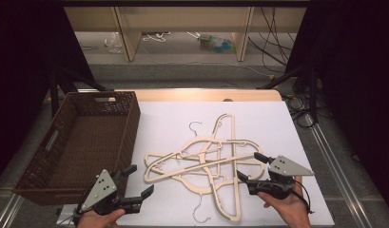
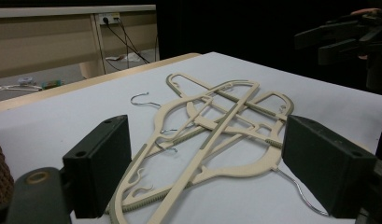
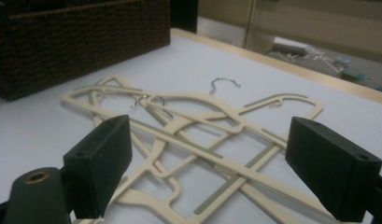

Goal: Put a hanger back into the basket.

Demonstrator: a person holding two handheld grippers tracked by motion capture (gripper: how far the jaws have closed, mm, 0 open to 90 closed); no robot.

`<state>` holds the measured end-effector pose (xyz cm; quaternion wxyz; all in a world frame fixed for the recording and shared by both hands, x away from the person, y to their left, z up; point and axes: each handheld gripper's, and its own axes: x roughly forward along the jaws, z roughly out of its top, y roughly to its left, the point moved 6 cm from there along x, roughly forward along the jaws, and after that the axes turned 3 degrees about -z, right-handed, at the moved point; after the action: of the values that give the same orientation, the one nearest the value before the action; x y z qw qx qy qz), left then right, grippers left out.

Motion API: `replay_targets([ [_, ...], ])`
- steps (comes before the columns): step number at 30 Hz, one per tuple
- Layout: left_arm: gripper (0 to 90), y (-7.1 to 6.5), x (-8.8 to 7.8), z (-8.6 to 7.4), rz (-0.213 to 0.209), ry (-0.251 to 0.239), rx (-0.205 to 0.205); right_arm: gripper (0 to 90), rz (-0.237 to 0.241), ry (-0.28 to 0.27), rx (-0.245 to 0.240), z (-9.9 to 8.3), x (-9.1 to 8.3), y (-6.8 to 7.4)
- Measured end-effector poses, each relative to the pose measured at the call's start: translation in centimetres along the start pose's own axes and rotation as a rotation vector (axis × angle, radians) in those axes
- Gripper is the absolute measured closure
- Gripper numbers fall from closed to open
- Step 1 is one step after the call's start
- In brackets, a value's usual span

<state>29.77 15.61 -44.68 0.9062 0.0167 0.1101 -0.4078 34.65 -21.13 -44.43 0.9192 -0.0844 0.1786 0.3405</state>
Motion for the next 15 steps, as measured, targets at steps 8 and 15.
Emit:
replay_targets([
  [8,15.9,-0.1,0.1,-0.1,-0.004,0.005,0.004,25.3,0.112,0.171,-0.105,1.5,3.0,-2.2],
  [15,15.9,-0.2,0.2,-0.1,-0.02,-0.001,0.005,28.1,0.136,0.324,-0.157,2.0,6.1,-4.1],
])
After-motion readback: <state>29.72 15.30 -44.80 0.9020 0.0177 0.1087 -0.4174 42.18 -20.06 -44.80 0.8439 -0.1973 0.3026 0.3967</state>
